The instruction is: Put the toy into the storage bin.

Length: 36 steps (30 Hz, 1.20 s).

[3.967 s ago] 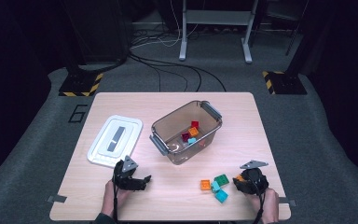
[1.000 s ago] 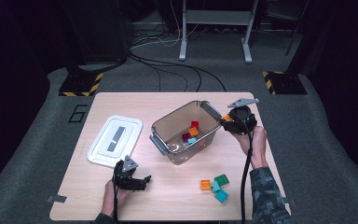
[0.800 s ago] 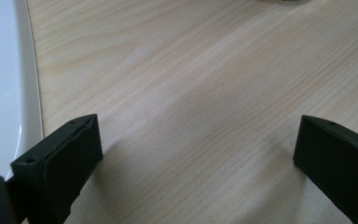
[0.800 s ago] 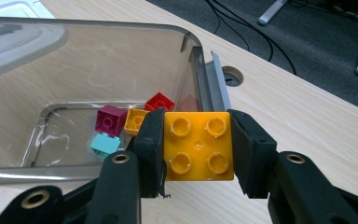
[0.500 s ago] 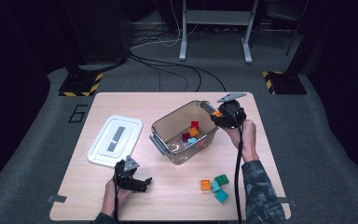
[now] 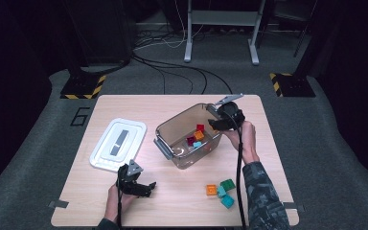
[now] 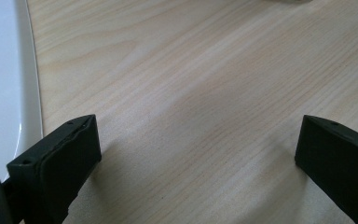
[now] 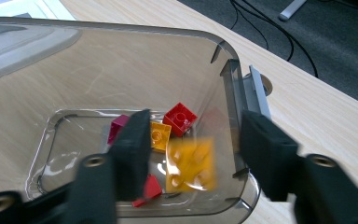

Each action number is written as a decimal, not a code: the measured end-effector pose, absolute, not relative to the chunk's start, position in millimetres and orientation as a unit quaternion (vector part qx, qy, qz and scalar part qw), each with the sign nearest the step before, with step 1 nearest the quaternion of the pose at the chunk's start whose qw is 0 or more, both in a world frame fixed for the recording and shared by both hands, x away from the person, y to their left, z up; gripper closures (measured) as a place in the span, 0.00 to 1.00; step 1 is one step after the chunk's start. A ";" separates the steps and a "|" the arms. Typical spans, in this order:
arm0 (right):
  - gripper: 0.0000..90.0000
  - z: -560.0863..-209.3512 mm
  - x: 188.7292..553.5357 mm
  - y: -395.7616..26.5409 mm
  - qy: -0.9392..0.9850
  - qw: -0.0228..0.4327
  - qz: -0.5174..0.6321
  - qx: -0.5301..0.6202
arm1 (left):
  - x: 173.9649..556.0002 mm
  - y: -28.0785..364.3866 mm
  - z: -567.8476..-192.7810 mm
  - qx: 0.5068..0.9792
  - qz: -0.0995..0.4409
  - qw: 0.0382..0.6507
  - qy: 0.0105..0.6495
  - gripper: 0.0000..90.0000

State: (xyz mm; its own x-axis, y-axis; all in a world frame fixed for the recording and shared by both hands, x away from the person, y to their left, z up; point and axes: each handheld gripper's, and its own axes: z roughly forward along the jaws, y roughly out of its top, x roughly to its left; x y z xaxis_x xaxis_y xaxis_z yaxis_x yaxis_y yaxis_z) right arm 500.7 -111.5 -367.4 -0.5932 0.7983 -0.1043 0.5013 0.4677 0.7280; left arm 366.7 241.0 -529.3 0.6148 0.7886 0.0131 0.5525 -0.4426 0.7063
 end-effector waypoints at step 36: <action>0.01 -426.6 402.4 -181.3 0.793 0.214 0.344 0.454 | 366.6 240.5 -529.6 0.829 0.172 0.343 0.405 0.00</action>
